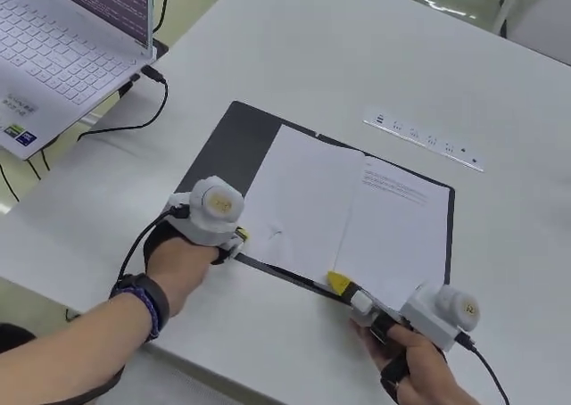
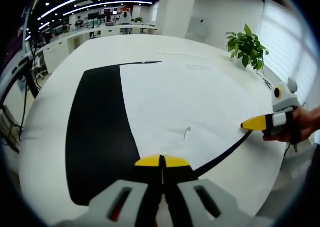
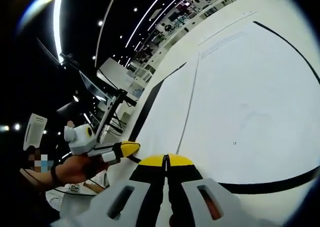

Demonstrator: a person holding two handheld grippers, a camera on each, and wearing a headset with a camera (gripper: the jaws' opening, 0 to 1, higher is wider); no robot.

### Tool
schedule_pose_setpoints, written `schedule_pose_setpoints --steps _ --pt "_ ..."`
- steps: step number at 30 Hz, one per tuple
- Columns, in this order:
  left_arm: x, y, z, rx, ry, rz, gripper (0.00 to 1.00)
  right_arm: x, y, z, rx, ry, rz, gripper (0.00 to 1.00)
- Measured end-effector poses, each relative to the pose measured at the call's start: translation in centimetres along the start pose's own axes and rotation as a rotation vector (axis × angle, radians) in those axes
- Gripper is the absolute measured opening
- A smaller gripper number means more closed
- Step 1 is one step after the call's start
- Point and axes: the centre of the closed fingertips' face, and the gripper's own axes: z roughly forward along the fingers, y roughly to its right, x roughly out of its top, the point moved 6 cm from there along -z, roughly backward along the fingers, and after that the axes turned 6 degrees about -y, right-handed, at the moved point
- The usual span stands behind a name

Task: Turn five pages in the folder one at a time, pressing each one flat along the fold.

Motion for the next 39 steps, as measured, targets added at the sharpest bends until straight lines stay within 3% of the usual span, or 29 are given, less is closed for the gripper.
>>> schedule_pose_setpoints --steps 7,11,19,22,29,34,39 --pt "0.0 0.1 -0.2 0.001 -0.023 0.002 0.01 0.3 0.1 -1.1 -0.033 0.055 0.017 0.02" --pt "-0.3 0.3 -0.6 -0.009 -0.037 -0.002 0.08 0.4 0.1 -1.8 -0.045 0.081 0.022 0.06" --pt "0.3 1.5 -2.3 -0.042 0.004 0.014 0.19 0.9 0.2 -3.9 -0.102 0.154 0.01 0.18" --pt "0.3 1.6 -2.8 -0.045 0.01 0.015 0.21 1.2 0.7 -4.9 -0.151 0.166 -0.036 0.21" --pt "0.2 2.1 -4.4 -0.05 0.023 0.017 0.27 1.2 0.8 -7.2 -0.196 0.174 -0.092 0.31" --pt "-0.2 2.0 -5.4 -0.054 0.036 0.034 0.31 1.3 1.3 -9.2 -0.225 0.218 -0.084 0.43" --pt "-0.3 1.6 -6.9 -0.055 0.05 0.047 0.37 1.3 1.7 -11.1 -0.248 0.229 -0.108 0.43"
